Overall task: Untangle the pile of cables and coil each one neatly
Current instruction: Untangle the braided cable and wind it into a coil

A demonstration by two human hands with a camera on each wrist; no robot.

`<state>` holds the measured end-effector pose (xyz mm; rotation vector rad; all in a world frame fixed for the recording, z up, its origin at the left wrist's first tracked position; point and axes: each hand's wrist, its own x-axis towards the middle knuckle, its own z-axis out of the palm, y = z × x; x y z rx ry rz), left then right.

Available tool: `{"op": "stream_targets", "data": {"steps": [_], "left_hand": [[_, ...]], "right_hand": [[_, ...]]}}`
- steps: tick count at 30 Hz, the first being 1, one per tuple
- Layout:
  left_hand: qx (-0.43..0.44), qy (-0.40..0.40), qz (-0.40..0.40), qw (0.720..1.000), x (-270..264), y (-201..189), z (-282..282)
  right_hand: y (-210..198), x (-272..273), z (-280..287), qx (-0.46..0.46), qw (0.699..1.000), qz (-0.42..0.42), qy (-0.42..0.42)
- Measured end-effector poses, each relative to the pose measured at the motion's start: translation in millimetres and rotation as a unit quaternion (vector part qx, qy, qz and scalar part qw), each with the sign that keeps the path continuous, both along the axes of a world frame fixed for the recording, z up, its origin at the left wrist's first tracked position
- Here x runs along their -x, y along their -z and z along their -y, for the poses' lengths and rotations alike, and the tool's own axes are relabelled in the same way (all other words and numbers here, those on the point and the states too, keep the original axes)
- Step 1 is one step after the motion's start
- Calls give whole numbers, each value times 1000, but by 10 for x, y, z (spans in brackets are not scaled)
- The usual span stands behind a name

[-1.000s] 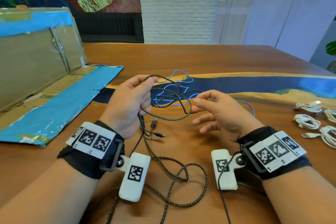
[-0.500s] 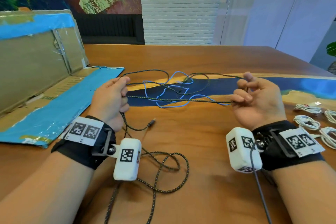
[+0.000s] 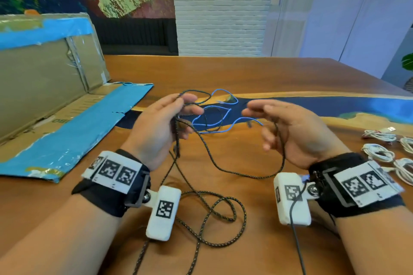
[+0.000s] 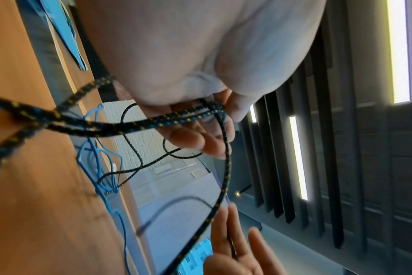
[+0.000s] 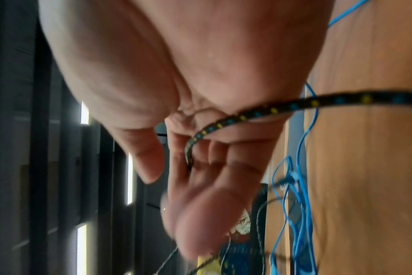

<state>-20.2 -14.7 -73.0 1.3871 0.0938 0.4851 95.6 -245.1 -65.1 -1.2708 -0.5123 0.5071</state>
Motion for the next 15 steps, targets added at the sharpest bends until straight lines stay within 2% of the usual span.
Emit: {"op": "stream_targets", "data": {"steps": [2,5,10,15], "left_hand": [[3,51,6,999,40,-25,121],[1,116,-5,993,75,-27,243],[16,167,-37,985,56,50,249],[28,184,-65,980,59,33,221]], "right_hand": [[-9,130,-54,32,994,18,-104],[31,294,-163,89,979,63,-170],[142,399,-284,143,965,80,-205],[177,373,-299,146,965,113,-188]]}}
